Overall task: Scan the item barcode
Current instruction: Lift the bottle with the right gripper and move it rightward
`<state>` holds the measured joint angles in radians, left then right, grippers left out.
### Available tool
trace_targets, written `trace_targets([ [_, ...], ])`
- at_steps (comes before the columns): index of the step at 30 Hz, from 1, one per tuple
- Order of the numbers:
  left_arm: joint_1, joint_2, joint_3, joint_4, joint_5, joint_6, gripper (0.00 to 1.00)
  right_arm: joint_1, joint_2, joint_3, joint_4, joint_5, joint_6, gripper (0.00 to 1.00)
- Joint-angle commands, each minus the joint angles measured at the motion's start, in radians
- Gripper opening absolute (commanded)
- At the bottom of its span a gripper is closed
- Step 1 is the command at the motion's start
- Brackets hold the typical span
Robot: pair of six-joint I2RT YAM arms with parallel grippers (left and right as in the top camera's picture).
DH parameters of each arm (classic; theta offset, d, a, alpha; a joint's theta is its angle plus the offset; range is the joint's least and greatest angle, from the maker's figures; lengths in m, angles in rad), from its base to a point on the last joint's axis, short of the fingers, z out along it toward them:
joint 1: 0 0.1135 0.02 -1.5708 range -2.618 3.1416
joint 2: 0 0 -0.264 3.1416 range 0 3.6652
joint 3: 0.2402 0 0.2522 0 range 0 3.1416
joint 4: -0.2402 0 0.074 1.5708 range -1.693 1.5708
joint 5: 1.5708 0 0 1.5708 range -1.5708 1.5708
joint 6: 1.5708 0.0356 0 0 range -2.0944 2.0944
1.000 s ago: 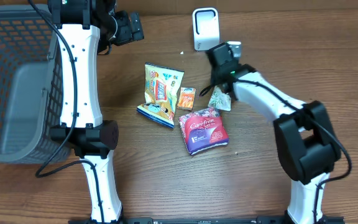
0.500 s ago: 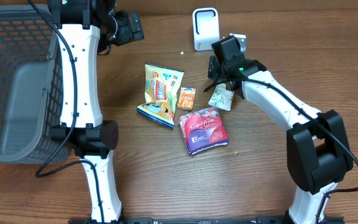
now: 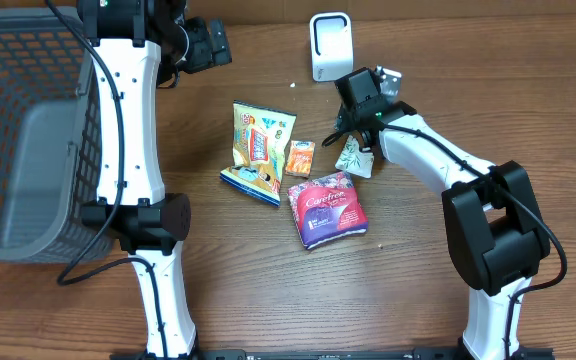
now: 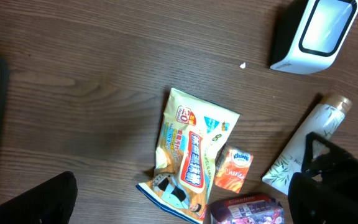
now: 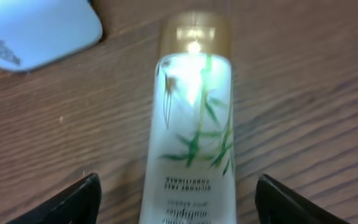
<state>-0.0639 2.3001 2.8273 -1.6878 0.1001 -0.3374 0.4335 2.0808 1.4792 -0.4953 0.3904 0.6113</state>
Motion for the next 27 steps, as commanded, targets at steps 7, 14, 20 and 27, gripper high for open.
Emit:
trace_targets([
  [7,0.001,-0.009,0.006,-0.002,-0.004,0.001,1.00,0.031,0.015,0.006,0.071,0.150,-0.185,0.70],
  [14,0.001,-0.009,0.006,-0.002,-0.004,0.001,0.99,0.029,0.074,0.006,0.070,0.148,-0.284,0.75],
  [20,0.001,-0.009,0.006,-0.002,-0.004,0.001,0.99,0.008,0.087,0.006,0.036,0.147,-0.307,0.75],
  [27,0.001,-0.009,0.006,-0.002,-0.004,0.001,0.99,-0.071,0.090,0.002,-0.010,-0.030,-0.301,0.62],
])
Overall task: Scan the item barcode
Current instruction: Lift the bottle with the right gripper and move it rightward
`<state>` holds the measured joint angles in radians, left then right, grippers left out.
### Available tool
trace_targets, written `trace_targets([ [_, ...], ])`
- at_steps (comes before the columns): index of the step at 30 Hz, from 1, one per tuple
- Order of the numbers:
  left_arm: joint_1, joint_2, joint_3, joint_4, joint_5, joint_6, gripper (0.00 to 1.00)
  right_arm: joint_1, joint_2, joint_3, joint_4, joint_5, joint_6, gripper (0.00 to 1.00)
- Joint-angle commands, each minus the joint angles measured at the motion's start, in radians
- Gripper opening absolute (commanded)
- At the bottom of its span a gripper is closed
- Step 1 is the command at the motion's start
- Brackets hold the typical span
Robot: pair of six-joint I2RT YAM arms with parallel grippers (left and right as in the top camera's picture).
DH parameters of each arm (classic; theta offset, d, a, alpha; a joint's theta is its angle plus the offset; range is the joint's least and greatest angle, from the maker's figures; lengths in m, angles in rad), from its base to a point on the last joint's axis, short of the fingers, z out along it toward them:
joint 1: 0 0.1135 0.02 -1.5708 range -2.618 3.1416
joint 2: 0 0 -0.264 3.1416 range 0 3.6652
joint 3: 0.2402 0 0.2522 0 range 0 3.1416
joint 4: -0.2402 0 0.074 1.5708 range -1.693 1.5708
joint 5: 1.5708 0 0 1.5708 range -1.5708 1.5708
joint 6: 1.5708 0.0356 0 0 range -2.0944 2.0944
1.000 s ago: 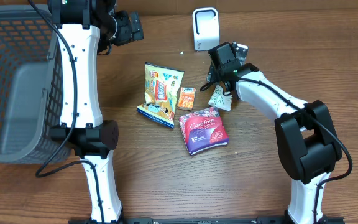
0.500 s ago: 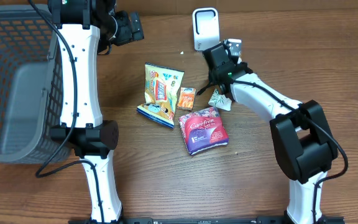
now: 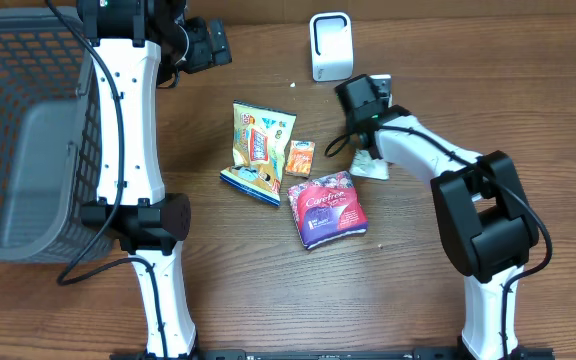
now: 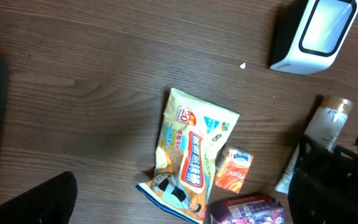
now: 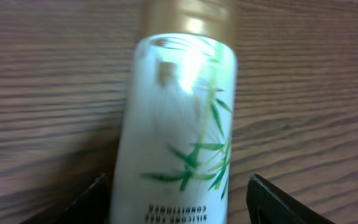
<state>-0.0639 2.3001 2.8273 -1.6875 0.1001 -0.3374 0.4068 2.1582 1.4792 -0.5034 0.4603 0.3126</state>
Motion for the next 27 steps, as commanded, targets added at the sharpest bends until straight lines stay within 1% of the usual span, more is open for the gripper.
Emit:
trace_targets([
  [1,0.001,-0.009,0.006,-0.002,-0.004,0.000,1.00,-0.052,0.012,0.002,-0.003,-0.112,-0.002,0.55],
  [2,0.001,-0.009,0.006,-0.002,-0.004,0.001,1.00,-0.063,0.012,0.002,-0.007,-0.115,0.004,0.50],
  [4,0.001,-0.009,0.006,-0.002,-0.004,0.000,0.99,-0.084,0.012,0.002,-0.019,-0.129,0.022,0.43],
  [7,0.001,-0.009,0.006,-0.002,-0.004,0.001,1.00,-0.117,0.007,0.010,-0.059,-0.190,0.023,0.40],
  [10,0.001,-0.009,0.006,-0.002,-0.004,0.001,1.00,-0.136,-0.007,0.044,-0.115,-0.196,0.023,0.37],
  [12,0.001,-0.009,0.006,-0.002,-0.004,0.000,1.00,-0.143,-0.021,0.072,-0.156,-0.215,0.022,0.34],
  [13,0.001,-0.009,0.006,-0.002,-0.004,0.000,1.00,-0.148,-0.033,0.090,-0.184,-0.249,0.016,0.30],
  [16,0.001,-0.009,0.006,-0.002,-0.004,0.001,1.00,-0.163,-0.066,0.123,-0.236,-0.414,-0.032,0.28],
  [19,0.001,-0.009,0.006,-0.002,-0.004,0.001,1.00,-0.190,-0.087,0.128,-0.270,-0.573,-0.034,0.20],
  [24,0.001,-0.009,0.006,-0.002,-0.004,0.001,1.00,-0.266,-0.090,0.128,-0.335,-0.861,-0.038,0.19],
  [27,0.001,-0.009,0.006,-0.002,-0.004,0.001,1.00,-0.316,-0.090,0.127,-0.377,-1.040,-0.107,0.19],
])
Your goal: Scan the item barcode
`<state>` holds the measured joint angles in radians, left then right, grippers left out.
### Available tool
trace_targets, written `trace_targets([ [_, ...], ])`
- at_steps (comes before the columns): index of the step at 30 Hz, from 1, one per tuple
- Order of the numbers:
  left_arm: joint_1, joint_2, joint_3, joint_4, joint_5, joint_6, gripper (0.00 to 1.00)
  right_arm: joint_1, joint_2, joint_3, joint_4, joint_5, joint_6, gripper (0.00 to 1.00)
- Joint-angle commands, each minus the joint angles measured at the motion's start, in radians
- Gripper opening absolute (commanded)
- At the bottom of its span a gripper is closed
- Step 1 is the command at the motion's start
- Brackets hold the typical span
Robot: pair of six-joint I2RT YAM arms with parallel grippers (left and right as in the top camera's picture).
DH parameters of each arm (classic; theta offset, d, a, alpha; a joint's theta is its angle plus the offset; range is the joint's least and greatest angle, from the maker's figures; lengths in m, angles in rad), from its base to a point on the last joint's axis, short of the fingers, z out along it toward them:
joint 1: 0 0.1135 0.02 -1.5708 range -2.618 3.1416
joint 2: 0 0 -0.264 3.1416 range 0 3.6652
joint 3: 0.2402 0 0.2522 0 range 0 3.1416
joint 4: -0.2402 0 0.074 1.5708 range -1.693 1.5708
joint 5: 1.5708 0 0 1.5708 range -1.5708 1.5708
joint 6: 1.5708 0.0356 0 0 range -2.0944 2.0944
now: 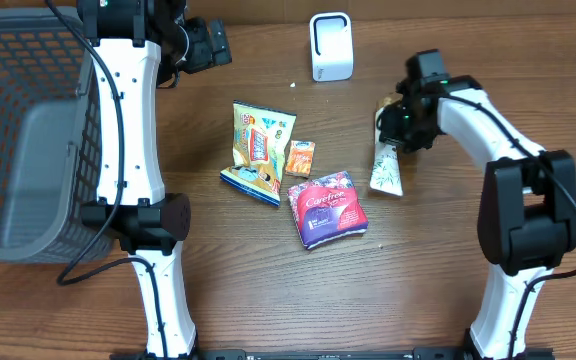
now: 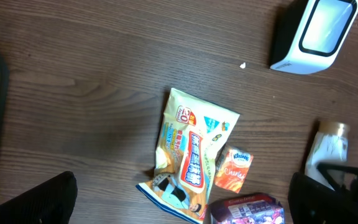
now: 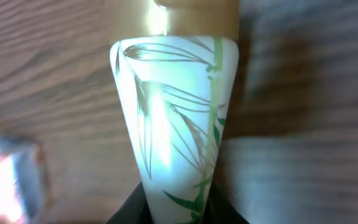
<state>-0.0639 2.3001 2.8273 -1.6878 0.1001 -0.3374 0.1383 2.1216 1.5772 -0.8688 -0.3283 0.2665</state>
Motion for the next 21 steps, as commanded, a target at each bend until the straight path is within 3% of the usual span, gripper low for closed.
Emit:
trace_targets([
  [1,0.001,-0.009,0.006,-0.002,-0.004,0.000,1.00,-0.061,-0.053,0.027,-0.026,-0.296,-0.083,0.19],
  [8,0.001,-0.009,0.006,-0.002,-0.004,0.000,0.99,-0.127,-0.051,0.000,-0.077,-0.382,-0.117,0.18],
  [12,0.001,-0.009,0.006,-0.002,-0.004,0.000,1.00,-0.151,-0.050,-0.039,-0.042,-0.528,-0.117,0.18],
  [21,0.001,-0.009,0.006,-0.002,-0.004,0.000,1.00,-0.151,-0.049,-0.151,0.080,-0.539,0.063,0.18],
])
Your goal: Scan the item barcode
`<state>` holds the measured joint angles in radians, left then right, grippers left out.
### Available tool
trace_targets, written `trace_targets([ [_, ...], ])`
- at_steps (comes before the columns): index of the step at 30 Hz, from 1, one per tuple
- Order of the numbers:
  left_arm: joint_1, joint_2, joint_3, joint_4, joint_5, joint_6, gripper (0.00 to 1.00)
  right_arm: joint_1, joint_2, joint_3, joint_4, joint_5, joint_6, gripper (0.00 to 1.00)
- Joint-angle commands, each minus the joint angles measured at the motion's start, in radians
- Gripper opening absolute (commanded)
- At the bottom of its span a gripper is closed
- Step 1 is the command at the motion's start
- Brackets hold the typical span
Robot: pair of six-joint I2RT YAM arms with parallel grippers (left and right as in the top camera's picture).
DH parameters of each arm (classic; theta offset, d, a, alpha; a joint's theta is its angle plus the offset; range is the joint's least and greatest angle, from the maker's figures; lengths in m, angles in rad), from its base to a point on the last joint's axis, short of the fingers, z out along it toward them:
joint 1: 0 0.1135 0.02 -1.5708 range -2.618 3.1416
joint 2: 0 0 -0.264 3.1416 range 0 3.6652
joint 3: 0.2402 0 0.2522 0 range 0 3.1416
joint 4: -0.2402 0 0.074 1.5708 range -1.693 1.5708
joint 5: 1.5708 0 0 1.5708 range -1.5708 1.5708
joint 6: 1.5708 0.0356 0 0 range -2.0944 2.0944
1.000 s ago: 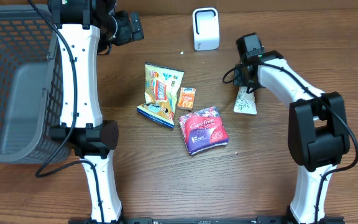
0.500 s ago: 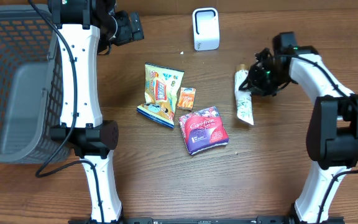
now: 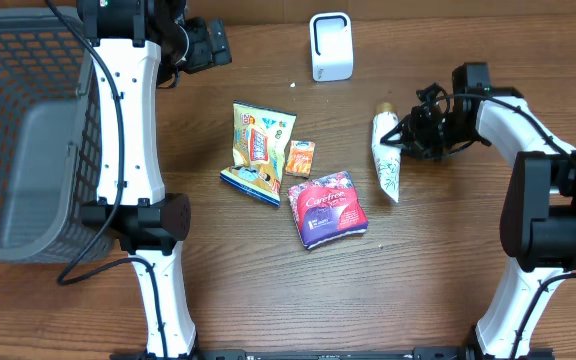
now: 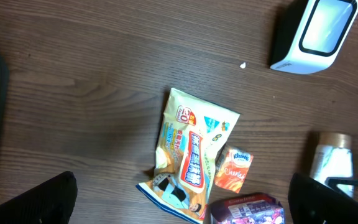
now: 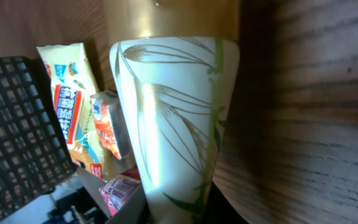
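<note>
A white tube (image 3: 387,158) printed with green bamboo and capped in gold is clamped at its lower end by my right gripper (image 3: 409,136), which is shut on it. The right wrist view fills with the tube (image 5: 174,118), cap up, held off the wood. The white scanner (image 3: 330,45) stands at the back of the table, apart from the tube. In the left wrist view the scanner (image 4: 313,34) and the tube (image 4: 332,160) both show. My left gripper (image 3: 206,44) hangs open at the back left, holding nothing.
A yellow snack bag (image 3: 258,150), a small orange packet (image 3: 300,157) and a purple pack (image 3: 327,208) lie at mid-table, left of the tube. A grey mesh basket (image 3: 28,130) fills the left side. The left arm's white column (image 3: 133,120) rises beside it.
My right gripper has shifted right and turned with the tube in it. The tube now points its cap to the back, and the packs and basket show behind it in the wrist view.
First my right gripper was open above the tube, which lay beside the purple pack. Then it stood lower with its fingers on either side of the tube. Later it was shut on the tube, farther right. Now it holds the tube turned, right of the packs.
</note>
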<state>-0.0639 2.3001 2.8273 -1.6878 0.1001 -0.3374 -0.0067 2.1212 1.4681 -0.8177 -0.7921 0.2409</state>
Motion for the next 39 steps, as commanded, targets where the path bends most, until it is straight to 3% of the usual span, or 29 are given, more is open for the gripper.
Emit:
trace_targets([
  [1,0.001,-0.009,0.006,-0.002,-0.004,0.000,1.00,-0.006,-0.049,-0.053,0.040,-0.085,0.096,0.18],
  [4,0.001,-0.009,0.006,-0.002,-0.004,0.001,1.00,-0.008,-0.049,-0.070,0.049,-0.075,0.101,0.18],
  [6,0.001,-0.009,0.006,-0.002,-0.004,0.001,1.00,-0.016,-0.049,-0.069,0.048,0.040,0.127,0.19],
  [8,0.001,-0.009,0.006,-0.002,-0.004,0.000,0.99,-0.036,-0.049,-0.058,0.026,0.238,0.164,0.40],
  [13,0.001,-0.009,0.006,-0.002,-0.004,0.000,1.00,-0.067,-0.049,0.057,-0.137,0.565,0.151,0.56],
  [17,0.001,-0.009,0.006,-0.002,-0.004,0.000,0.99,-0.061,-0.049,0.237,-0.325,0.696,0.114,0.58],
  [24,0.001,-0.009,0.006,-0.002,-0.004,0.000,1.00,0.016,-0.049,0.429,-0.525,0.721,0.092,0.64],
  [31,0.001,-0.009,0.006,-0.002,-0.004,0.000,1.00,0.180,-0.049,0.389,-0.640,0.943,0.188,0.68],
  [39,0.001,-0.010,0.006,-0.002,-0.004,0.000,1.00,0.309,-0.049,0.240,-0.551,1.093,0.315,0.70],
])
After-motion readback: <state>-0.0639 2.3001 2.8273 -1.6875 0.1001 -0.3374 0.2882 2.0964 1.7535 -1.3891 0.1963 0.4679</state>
